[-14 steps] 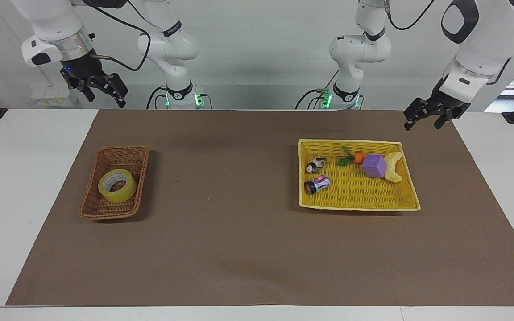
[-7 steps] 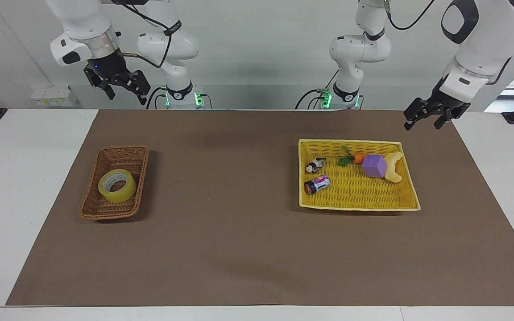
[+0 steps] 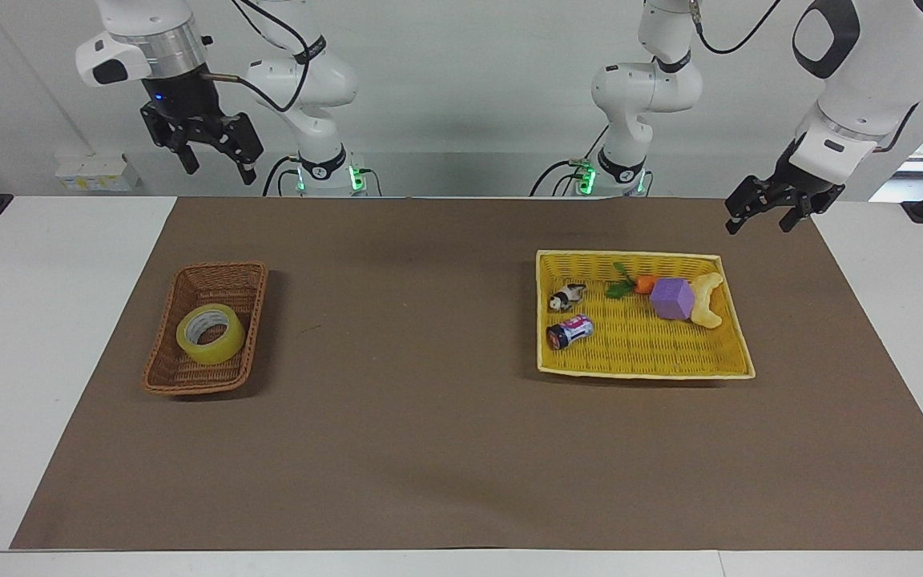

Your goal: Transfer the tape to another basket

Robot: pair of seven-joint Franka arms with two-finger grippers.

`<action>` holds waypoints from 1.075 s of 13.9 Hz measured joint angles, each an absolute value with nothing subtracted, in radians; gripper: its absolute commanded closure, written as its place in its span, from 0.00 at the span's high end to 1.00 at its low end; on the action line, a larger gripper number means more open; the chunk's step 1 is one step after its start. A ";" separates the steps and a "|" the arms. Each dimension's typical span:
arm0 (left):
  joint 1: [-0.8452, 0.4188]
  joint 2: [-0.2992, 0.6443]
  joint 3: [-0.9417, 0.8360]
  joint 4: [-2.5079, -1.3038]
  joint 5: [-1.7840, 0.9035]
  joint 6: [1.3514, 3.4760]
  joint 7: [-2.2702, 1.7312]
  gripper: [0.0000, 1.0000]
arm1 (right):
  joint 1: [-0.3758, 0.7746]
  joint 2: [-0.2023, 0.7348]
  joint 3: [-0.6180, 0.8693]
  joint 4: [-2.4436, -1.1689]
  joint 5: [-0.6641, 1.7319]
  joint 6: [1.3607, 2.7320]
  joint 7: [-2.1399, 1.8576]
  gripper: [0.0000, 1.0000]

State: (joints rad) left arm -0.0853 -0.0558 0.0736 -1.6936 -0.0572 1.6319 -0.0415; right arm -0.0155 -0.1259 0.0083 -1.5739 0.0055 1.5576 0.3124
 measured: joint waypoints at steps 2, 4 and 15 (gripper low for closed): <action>-0.085 -0.056 0.074 -1.694 -0.057 1.632 -0.042 1.00 | -0.060 -0.126 -0.004 -1.567 0.007 1.620 0.303 1.00; -0.085 -0.056 0.074 -1.694 -0.057 1.632 -0.042 1.00 | -0.087 -0.125 -0.017 -1.570 0.007 1.627 0.245 1.00; -0.085 -0.056 0.074 -1.694 -0.057 1.632 -0.042 1.00 | -0.085 -0.126 -0.013 -1.602 0.007 1.512 0.135 1.00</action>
